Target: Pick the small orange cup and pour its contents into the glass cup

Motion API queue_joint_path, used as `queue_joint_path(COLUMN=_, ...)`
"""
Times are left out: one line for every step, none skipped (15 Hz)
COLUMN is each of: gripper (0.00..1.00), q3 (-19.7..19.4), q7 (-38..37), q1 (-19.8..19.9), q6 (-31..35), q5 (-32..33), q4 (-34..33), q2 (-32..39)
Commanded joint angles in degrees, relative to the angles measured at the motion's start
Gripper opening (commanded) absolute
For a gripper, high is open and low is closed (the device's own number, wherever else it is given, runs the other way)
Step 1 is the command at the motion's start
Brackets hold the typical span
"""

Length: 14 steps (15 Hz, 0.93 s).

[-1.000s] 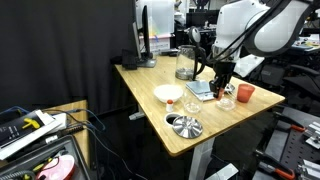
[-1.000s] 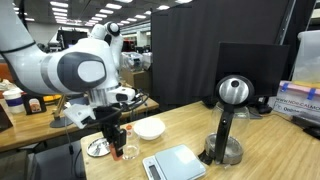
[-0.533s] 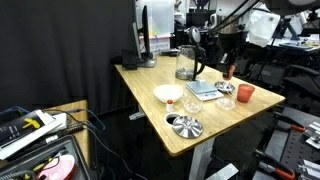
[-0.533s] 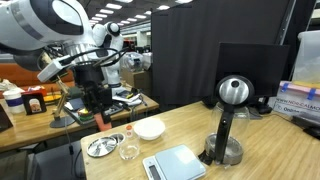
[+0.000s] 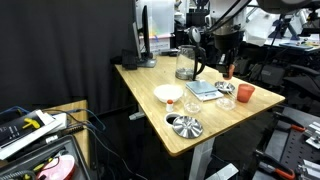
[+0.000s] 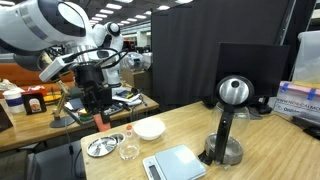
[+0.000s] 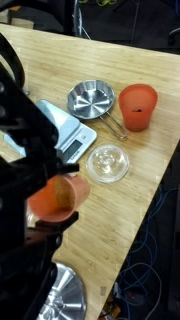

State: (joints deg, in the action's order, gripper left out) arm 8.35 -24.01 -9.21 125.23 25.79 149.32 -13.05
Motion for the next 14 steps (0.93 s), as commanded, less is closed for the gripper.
queue_joint_path(gripper=0.41, q3=1.4, q7=0.3, q1=1.5, q6=0.2, q5=-0.4, q4=0.0, q2=0.2)
queue_joint_path(gripper=0.41, q3=1.4, q7=0.3, q1=1.5, q6=0.3, q5=-0.4, q4=0.0, q2=0.2)
queue_joint_path(gripper=0.41, q3=1.4, q7=0.3, q1=1.5, q6=0.3, q5=-0.4, q4=0.0, q2=0.2)
queue_joint_path(gripper=0.41, q3=1.4, q7=0.3, q1=1.5, q6=0.4, q5=-0.4, q4=0.0, q2=0.2)
queue_joint_path(gripper=0.41, q3=1.4, q7=0.3, q1=1.5, q6=0.4, q5=-0.4, q4=0.0, q2=0.2)
queue_joint_path(gripper=0.41, q3=1.4, q7=0.3, q1=1.5, q6=0.4, q5=-0.4, q4=0.0, q2=0.2)
queue_joint_path(gripper=0.41, q3=1.4, q7=0.3, q1=1.5, q6=0.4, q5=-0.4, q4=0.0, q2=0.2)
queue_joint_path(gripper=0.41, q3=1.4, q7=0.3, q1=1.5, q6=0.4, q5=-0.4, q4=0.0, q2=0.2)
queue_joint_path(gripper=0.16, q3=1.2, q7=1.3, q1=1.6, q6=-0.3, q5=-0.5, q4=-1.0, q2=1.1)
queue_joint_path(gripper=0.16, q3=1.2, q7=1.7, q1=1.7, q6=-0.8, q5=-0.1, q4=-1.7, q2=1.7)
queue_joint_path(gripper=0.16, q3=1.2, q7=3.2, q1=1.6, q6=-2.0, q5=-0.2, q4=-2.8, q2=2.8)
queue_joint_path(gripper=0.16, q3=1.2, q7=4.3, q1=1.7, q6=-2.9, q5=0.4, q4=-3.9, q2=3.8)
queue_joint_path(gripper=0.16, q3=1.2, q7=5.6, q1=1.7, q6=-3.8, q5=0.7, q4=-5.4, q2=5.2)
queue_joint_path(gripper=0.16, q3=1.2, q7=6.6, q1=1.6, q6=-4.8, q5=1.1, q4=-6.8, q2=6.5)
